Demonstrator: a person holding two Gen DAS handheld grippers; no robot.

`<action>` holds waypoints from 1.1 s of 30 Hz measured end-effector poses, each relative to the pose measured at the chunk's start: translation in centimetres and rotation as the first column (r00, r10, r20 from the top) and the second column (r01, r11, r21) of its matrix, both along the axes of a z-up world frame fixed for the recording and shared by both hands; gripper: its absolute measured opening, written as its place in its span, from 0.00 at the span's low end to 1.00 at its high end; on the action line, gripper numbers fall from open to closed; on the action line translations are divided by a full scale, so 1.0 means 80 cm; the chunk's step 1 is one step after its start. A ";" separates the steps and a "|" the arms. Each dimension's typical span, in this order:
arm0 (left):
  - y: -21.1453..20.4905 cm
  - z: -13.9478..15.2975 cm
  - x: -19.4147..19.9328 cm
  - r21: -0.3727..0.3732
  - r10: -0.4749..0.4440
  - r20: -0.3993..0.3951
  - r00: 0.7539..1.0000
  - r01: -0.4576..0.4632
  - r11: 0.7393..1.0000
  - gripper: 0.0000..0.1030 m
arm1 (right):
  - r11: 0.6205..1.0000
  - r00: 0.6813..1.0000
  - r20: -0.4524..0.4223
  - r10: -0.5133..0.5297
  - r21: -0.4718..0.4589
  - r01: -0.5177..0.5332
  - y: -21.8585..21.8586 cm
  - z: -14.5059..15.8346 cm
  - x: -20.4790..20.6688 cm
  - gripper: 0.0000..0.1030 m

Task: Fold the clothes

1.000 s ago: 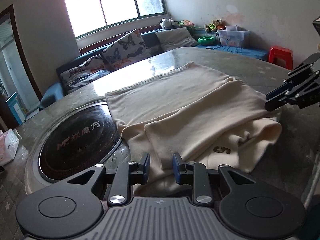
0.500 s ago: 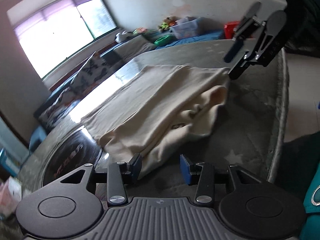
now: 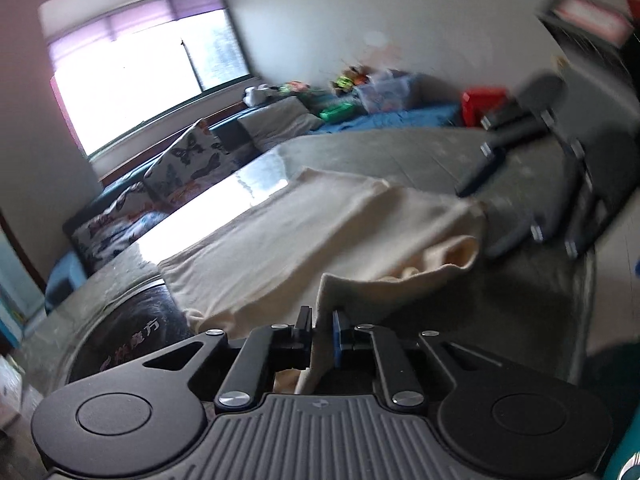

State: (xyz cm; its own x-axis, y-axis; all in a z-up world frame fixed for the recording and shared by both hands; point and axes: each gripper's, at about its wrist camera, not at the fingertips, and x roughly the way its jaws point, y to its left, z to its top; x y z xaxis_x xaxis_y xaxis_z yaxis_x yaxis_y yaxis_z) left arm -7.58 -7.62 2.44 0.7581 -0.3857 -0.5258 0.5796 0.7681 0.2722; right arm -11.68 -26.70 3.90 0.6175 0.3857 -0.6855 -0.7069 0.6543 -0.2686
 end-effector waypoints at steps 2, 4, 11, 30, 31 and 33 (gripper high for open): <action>0.003 0.005 0.013 -0.028 0.015 -0.010 1.000 -0.016 0.999 0.05 | 1.000 1.000 0.011 0.017 0.006 -0.017 0.007 -0.002 0.007 0.63; 0.004 0.008 0.023 -0.045 0.030 -0.018 0.999 -0.030 0.999 0.05 | 1.000 1.000 0.015 0.020 0.022 -0.020 0.011 -0.004 0.016 0.59; 0.022 0.003 0.011 -0.037 0.016 -0.052 0.999 -0.018 0.999 0.19 | 0.993 0.997 -0.081 0.011 0.122 -0.001 0.013 0.003 0.054 0.22; 0.005 -0.028 -0.008 0.069 -0.050 0.042 0.998 0.047 0.996 0.12 | 0.975 0.992 -0.124 -0.017 0.216 0.044 0.005 0.028 0.076 0.16; 0.006 -0.024 -0.004 0.055 -0.039 0.037 0.999 0.037 0.998 0.11 | 0.977 0.992 -0.122 -0.011 0.209 0.037 0.005 0.026 0.073 0.17; 0.010 -0.017 0.004 0.028 -0.020 0.028 0.999 0.019 0.999 0.11 | 0.981 0.993 -0.119 0.001 0.195 0.022 0.005 0.023 0.068 0.24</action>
